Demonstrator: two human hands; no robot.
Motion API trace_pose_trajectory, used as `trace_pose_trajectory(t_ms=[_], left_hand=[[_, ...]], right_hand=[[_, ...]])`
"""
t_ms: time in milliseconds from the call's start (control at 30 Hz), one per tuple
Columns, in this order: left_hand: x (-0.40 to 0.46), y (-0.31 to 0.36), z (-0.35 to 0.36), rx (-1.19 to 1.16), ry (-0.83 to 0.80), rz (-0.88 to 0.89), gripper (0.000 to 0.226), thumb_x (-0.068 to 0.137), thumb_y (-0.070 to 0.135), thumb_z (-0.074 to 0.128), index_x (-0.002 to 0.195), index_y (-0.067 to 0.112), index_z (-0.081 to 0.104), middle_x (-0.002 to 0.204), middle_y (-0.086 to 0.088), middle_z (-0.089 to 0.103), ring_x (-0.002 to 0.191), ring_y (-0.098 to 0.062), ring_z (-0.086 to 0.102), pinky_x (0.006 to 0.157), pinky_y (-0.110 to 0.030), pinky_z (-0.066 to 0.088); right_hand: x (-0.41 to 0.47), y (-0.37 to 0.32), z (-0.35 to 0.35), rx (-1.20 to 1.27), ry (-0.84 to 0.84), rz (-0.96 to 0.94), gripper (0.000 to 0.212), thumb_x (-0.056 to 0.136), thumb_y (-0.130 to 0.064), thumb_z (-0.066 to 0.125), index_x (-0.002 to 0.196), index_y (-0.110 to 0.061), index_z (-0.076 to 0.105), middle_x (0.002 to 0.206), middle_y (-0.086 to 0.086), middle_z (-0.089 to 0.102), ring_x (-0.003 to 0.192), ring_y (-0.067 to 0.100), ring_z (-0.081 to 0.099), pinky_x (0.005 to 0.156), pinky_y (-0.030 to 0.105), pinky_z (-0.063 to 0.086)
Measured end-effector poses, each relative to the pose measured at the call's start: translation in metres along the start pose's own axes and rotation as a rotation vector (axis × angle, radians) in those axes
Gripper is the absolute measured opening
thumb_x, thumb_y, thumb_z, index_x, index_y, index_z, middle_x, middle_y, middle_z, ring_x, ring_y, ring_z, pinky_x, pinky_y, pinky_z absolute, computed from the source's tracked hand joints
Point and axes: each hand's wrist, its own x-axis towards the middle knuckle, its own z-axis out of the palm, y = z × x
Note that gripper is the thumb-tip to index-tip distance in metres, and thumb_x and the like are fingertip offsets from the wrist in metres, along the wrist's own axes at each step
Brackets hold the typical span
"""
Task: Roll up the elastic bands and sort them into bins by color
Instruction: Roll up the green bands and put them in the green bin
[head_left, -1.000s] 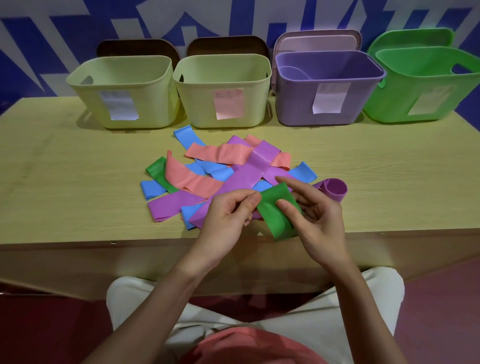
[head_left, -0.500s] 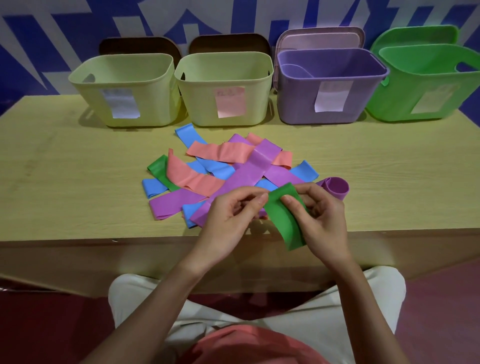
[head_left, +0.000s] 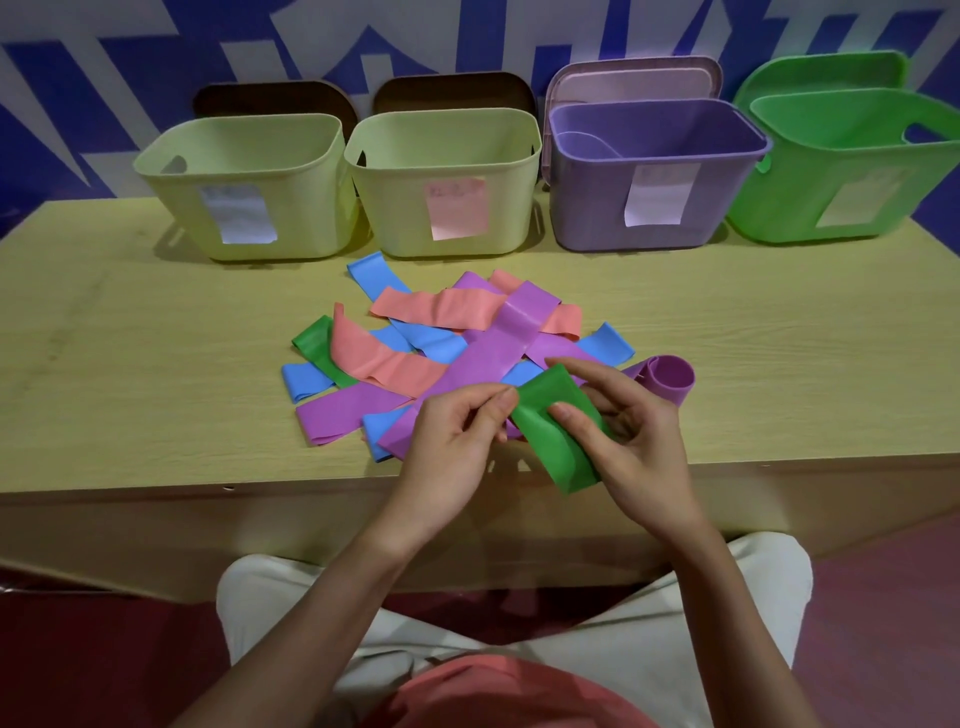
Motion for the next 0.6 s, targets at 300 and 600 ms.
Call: trace_pose_trajectory(t_ms=[300,600], left_hand=[[0.0027,0.0013,-0.0033,-0.044,-0.122,-0.007,0.041,0.094,0.027,0.047,0.076,-0.006,0.062,0.060,0.008,0.055,0.059,-0.004,0.049,0.063,-0.018,0.041],[-0.0008,0.0020,0.0009,0.059,0.017,0.028,0.023,0.088,0.006,0.064,0.085,0.028,0.067,0.067,0.019,0.066,0.061,0.003,0.057,0.065,-0.015,0.046]], right_hand=[[0.0019,-0.0042,0.0009,0.016,0.077,0.015,0.012,0.082,-0.006,0.069,0.089,-0.014,0.062,0.079,-0.008,0.072,0.072,0.004,0.067,0.064,0.017,0.051],[0.0023,-0.0011,0.0002,0.019,0.119,0.035,0.016,0.080,-0.018,0.074,0.092,-0.017,0.065,0.084,0.001,0.072,0.076,0.009,0.068,0.069,0.021,0.053]])
